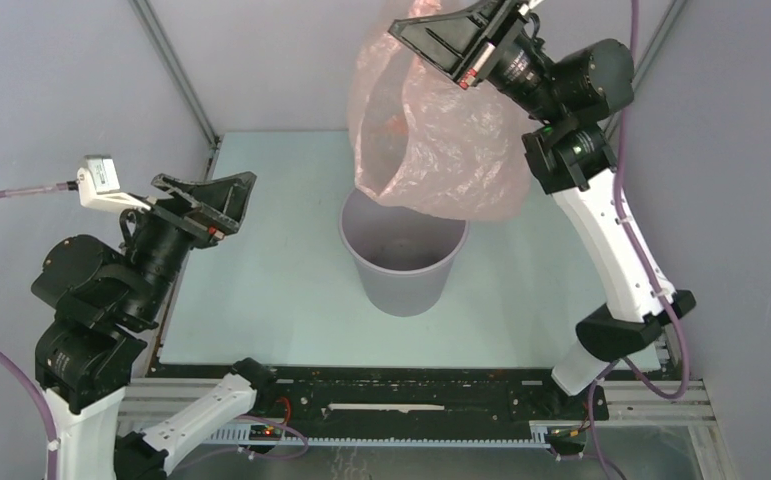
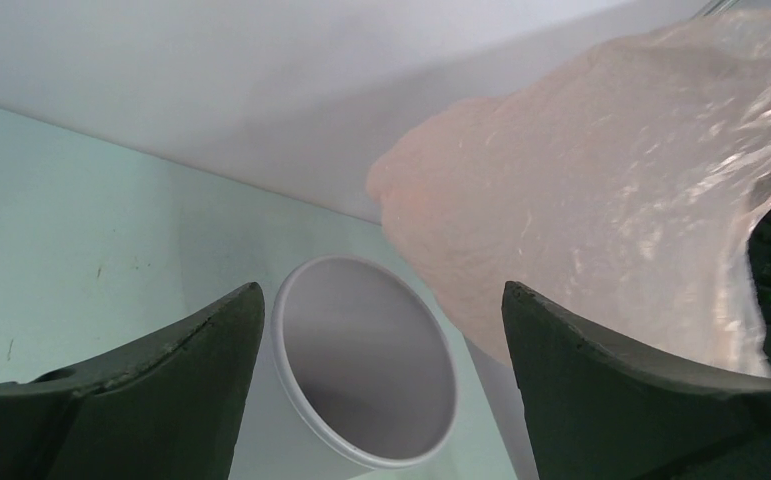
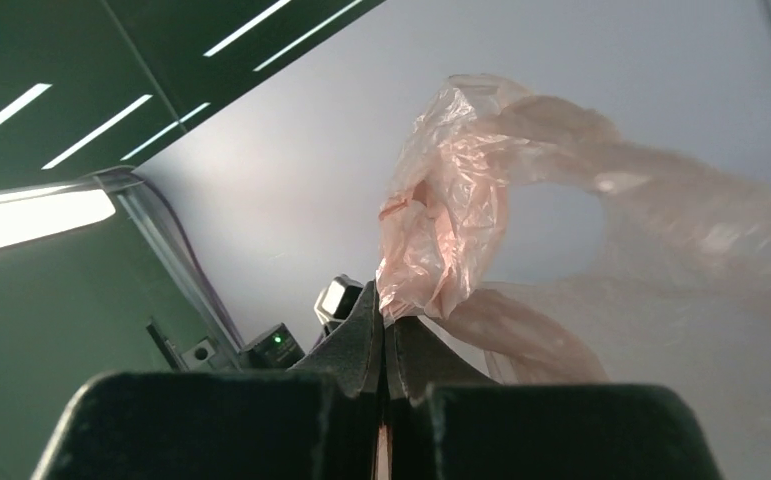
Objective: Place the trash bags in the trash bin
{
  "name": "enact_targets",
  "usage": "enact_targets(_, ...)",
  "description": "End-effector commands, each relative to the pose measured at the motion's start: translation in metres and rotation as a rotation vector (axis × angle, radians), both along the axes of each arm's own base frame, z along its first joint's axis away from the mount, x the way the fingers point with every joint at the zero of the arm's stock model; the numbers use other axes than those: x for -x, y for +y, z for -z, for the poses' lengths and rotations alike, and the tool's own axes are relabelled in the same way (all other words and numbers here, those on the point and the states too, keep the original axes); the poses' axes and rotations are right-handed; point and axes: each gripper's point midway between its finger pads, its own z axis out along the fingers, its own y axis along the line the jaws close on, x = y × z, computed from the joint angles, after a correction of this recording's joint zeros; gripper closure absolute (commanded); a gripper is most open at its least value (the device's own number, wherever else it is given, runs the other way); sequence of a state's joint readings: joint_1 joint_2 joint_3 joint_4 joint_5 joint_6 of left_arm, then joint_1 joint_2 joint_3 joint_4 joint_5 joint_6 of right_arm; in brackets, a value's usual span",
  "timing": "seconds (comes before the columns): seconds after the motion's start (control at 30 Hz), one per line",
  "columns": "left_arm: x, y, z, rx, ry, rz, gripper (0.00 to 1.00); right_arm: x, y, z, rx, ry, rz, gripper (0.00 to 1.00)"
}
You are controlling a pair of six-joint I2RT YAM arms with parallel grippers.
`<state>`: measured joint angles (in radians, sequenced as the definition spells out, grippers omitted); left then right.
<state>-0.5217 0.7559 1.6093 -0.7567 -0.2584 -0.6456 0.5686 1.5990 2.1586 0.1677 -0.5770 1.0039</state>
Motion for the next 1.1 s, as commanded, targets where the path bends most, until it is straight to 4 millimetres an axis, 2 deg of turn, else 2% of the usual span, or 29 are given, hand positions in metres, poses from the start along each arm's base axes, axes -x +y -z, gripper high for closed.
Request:
enact_targets(0.0, 0.004, 0.01, 0.004, 0.004, -0.003, -0.038, 0.07, 0.024, 0.006, -0.03, -0.053, -0.061, -0.087, 1.0)
enact_targets(0.1, 0.009, 0.016, 0.006, 0.013, 0.003, -0.053, 0.07, 0.022, 0.011, -0.028, -0.056, -0.054, -0.129, 1.0)
enact_targets(0.27, 0.014, 0.023, 0.008, 0.023, 0.0, -0.075, 0.07, 0.015, 0.006, 0.004, -0.027, -0.002, -0.109, 1.0)
enact_targets(0.57, 0.003, 0.012, 0.013, 0.011, 0.019, -0.049, 0.07, -0.004, -0.044, 0.057, 0.004, 0.102, 0.015, 1.0)
enact_targets(0.7, -0.005, 0.003, 0.017, -0.004, 0.039, -0.032, 0.07, -0.012, -0.06, 0.094, 0.05, 0.173, 0.066, 1.0)
enact_targets(0.77, -0.013, -0.005, 0.029, -0.035, 0.08, -0.013, 0.06, -0.013, -0.066, 0.115, 0.079, 0.215, 0.088, 1.0)
enact_targets(0.83, -0.021, -0.015, 0.043, -0.071, 0.136, 0.012, 0.06, -0.011, -0.069, 0.127, 0.105, 0.235, 0.109, 1.0)
enact_targets(0.97, -0.043, -0.045, 0.067, -0.132, 0.23, 0.099, 0.05, 0.0, -0.075, 0.126, 0.141, 0.204, 0.152, 1.0)
enact_targets(1.07, -0.059, -0.09, 0.089, -0.173, 0.307, 0.277, 0.14, 0.001, -0.077, 0.123, 0.143, 0.207, 0.167, 1.0)
